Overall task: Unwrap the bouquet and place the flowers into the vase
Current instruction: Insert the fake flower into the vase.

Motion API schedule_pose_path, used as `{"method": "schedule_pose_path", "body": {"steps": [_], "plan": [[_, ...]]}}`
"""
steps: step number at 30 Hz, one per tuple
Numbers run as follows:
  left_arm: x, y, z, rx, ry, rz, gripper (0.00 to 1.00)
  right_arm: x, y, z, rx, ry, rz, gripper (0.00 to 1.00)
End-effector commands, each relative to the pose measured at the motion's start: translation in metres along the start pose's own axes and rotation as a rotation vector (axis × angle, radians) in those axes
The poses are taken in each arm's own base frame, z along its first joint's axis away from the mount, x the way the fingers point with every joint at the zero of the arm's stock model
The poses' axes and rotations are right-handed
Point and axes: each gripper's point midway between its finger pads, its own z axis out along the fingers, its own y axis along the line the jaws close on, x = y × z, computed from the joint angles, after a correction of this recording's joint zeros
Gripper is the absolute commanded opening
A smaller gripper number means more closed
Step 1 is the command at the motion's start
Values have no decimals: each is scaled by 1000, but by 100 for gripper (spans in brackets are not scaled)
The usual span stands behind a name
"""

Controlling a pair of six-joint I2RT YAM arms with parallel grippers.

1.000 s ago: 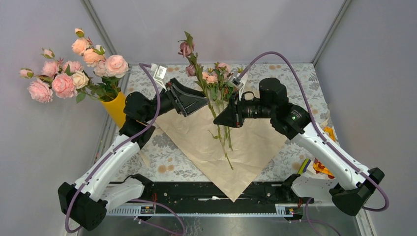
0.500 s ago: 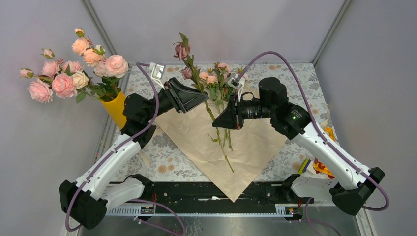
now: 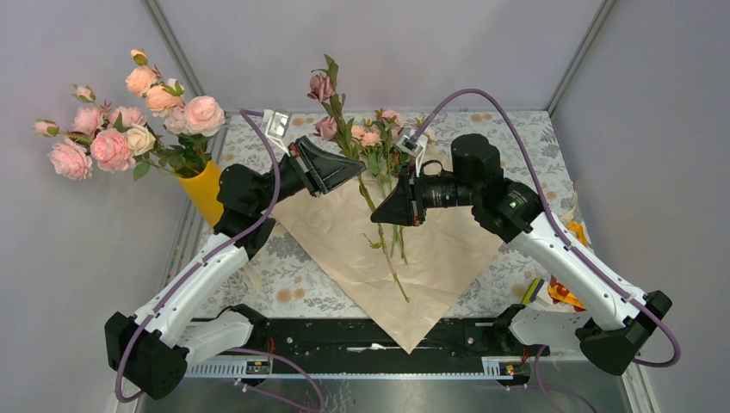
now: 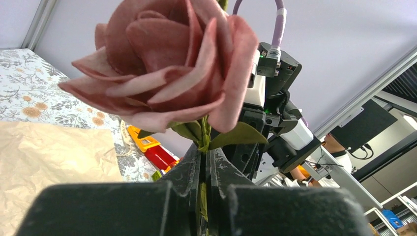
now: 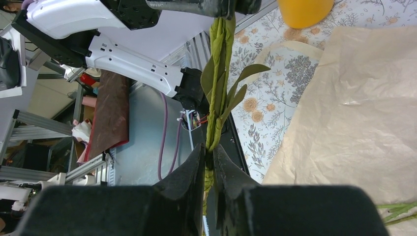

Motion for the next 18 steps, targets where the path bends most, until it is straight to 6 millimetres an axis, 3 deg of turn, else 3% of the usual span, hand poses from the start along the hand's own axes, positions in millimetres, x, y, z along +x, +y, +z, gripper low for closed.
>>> {"method": "schedule_pose_path", "body": {"steps": [1, 6, 10, 13, 15, 18], "plan": [[-6, -6, -1, 4, -21, 75, 0, -17, 12, -4, -5, -35, -26, 8], [-13, 2, -10, -138, 41, 277, 0, -19, -1, -13, 105, -67, -48, 49], [-32, 19, -38, -384, 128, 548, 0, -22, -18, -31, 253, -137, -98, 71], [-60, 31, -67, -602, 162, 727, 0, -22, -36, -45, 382, -173, -116, 81], [-90, 35, -92, -737, 112, 815, 0, -21, -52, -55, 484, -177, -122, 86], [-130, 27, -121, -876, -12, 914, 0, -16, -80, -71, 655, -175, -111, 90]]}}
